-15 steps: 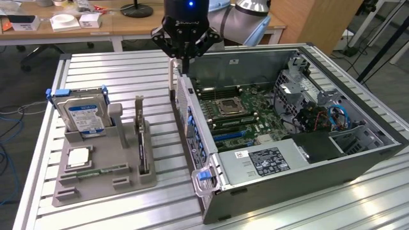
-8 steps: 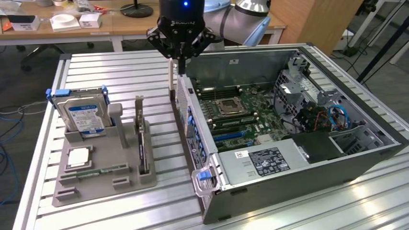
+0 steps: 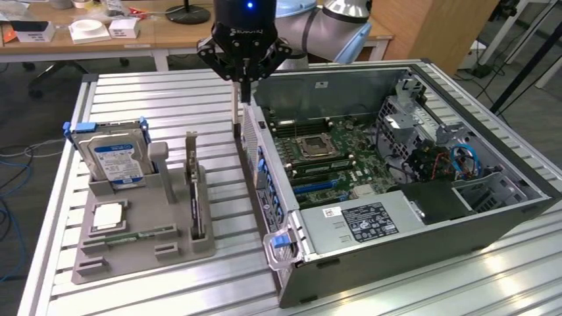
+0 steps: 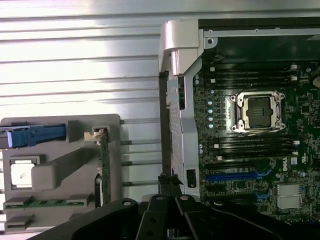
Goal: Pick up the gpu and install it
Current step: 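Reach for the gpu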
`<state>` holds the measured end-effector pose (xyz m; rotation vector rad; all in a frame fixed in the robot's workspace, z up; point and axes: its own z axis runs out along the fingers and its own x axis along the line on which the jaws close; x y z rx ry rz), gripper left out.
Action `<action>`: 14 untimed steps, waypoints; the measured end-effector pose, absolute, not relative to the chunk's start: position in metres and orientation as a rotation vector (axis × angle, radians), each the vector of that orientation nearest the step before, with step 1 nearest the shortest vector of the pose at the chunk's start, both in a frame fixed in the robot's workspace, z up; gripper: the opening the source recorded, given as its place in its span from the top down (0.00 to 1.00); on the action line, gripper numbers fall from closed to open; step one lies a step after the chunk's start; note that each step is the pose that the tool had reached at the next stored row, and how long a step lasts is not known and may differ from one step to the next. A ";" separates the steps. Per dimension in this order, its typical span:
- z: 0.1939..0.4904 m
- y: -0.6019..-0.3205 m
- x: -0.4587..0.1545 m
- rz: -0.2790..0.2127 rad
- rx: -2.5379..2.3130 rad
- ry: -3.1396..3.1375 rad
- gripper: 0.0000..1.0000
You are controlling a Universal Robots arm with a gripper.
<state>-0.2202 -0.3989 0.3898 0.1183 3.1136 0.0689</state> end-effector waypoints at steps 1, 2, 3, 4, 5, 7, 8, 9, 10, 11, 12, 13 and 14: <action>0.390 -0.399 -0.221 0.069 0.118 3.114 0.89; 0.390 -0.399 -0.222 0.069 0.118 3.114 0.89; 0.390 -0.399 -0.224 0.069 0.118 3.114 0.89; 0.390 -0.399 -0.225 0.069 0.118 3.114 0.89; 0.390 -0.399 -0.226 0.069 0.118 3.114 0.89; 0.390 -0.399 -0.228 0.069 0.118 3.114 0.89; 0.390 -0.399 -0.230 0.069 0.118 3.114 0.89; 0.390 -0.399 -0.231 0.069 0.118 3.114 0.89; 0.389 -0.399 -0.232 0.069 0.118 3.114 0.89; 0.389 -0.399 -0.234 0.069 0.119 3.114 0.89; 0.389 -0.399 -0.236 0.069 0.118 3.114 0.89; 0.389 -0.399 -0.238 0.069 0.118 3.114 0.89; 0.389 -0.399 -0.239 0.069 0.119 3.114 0.89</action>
